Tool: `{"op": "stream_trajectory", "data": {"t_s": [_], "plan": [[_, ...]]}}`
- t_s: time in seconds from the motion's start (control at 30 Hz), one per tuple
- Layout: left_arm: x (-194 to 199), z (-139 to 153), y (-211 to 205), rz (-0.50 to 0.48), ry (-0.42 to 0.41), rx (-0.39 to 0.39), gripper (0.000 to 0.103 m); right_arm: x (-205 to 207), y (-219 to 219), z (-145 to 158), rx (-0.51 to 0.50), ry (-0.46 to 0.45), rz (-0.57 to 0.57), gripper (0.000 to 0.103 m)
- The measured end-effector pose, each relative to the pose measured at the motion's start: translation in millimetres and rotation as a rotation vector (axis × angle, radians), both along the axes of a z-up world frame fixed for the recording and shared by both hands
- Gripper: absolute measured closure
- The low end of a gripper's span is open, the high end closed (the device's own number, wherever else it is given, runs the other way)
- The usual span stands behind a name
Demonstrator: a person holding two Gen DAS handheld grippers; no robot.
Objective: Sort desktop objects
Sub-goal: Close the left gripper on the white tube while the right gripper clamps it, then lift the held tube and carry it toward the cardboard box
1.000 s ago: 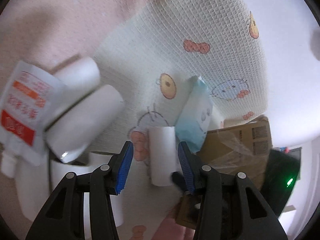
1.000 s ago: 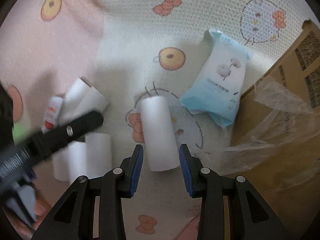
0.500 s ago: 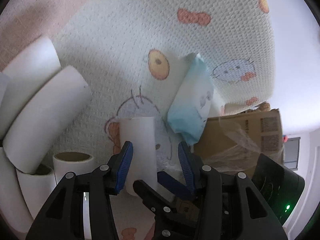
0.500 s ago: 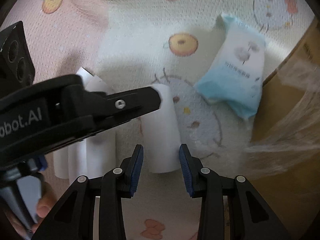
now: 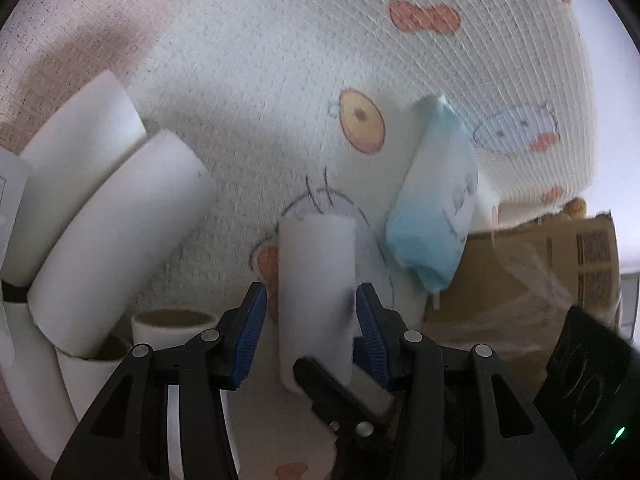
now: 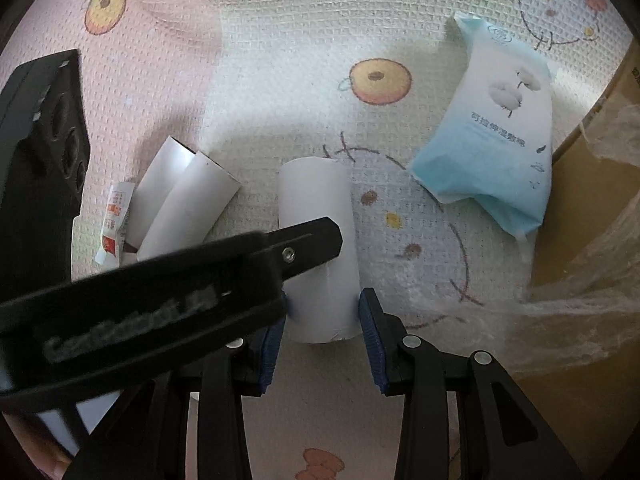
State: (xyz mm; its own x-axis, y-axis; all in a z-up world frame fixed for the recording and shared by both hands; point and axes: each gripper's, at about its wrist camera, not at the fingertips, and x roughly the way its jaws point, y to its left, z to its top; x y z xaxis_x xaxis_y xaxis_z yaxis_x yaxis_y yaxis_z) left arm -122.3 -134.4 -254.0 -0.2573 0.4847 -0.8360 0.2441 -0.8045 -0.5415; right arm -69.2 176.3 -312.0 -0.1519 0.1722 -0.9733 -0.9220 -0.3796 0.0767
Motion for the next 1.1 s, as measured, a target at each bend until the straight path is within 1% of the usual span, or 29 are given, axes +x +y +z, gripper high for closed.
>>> {"op": "stream_trajectory", "data": {"t_s": [0.03,0.27,0.47,0.53,0.6,0.7,0.83,0.9,1.0,1.1], "plan": [[-0.9,-1.0,-0.2,-0.002,-0.003,0.007,0.06,-0.4,-0.3,-0.7,-0.002,0.001,0.003,0.067],[-1.4,-4.2,-6.2,-0.03,-0.019,0.021,0.06,1.9,-1.0,-3.8,-0.019,0.03,0.0,0.066],[-4.0,-3.7,1.5,-0.059,-0.017,-0.021,0.058,0.4,-3.8,-3.8,-0.017,0.033,0.013,0.065],[-4.8,-2.5,5.6,-0.07,-0.013,-0.033,0.058,0.4,-3.4,-3.3,-0.018,0.035,0.013,0.065],[-2.1,-1.0,6.2,-0.08,0.012,-0.034,0.059,2.0,-3.6,-2.2,-0.023,0.033,0.015,0.065],[4.4,2.5,5.6,-0.072,0.033,-0.029,0.059,2.1,-5.7,1.3,-0.032,0.04,0.016,0.065],[11.4,14.0,2.0,-0.053,0.092,-0.029,0.059,-5.7,-13.7,10.3,-0.016,0.038,0.052,0.065],[13.7,24.8,-0.4,-0.037,0.12,-0.033,0.059,-10.7,-16.5,18.5,0.002,0.037,0.081,0.065],[16.9,45.5,-5.1,-0.035,0.165,-0.053,0.059,-15.6,-20.0,34.9,0.031,0.06,0.1,0.065],[17.1,66.5,-4.8,-0.028,0.204,-0.079,0.059,-17.4,-22.1,52.6,0.048,0.104,0.107,0.065]]}}
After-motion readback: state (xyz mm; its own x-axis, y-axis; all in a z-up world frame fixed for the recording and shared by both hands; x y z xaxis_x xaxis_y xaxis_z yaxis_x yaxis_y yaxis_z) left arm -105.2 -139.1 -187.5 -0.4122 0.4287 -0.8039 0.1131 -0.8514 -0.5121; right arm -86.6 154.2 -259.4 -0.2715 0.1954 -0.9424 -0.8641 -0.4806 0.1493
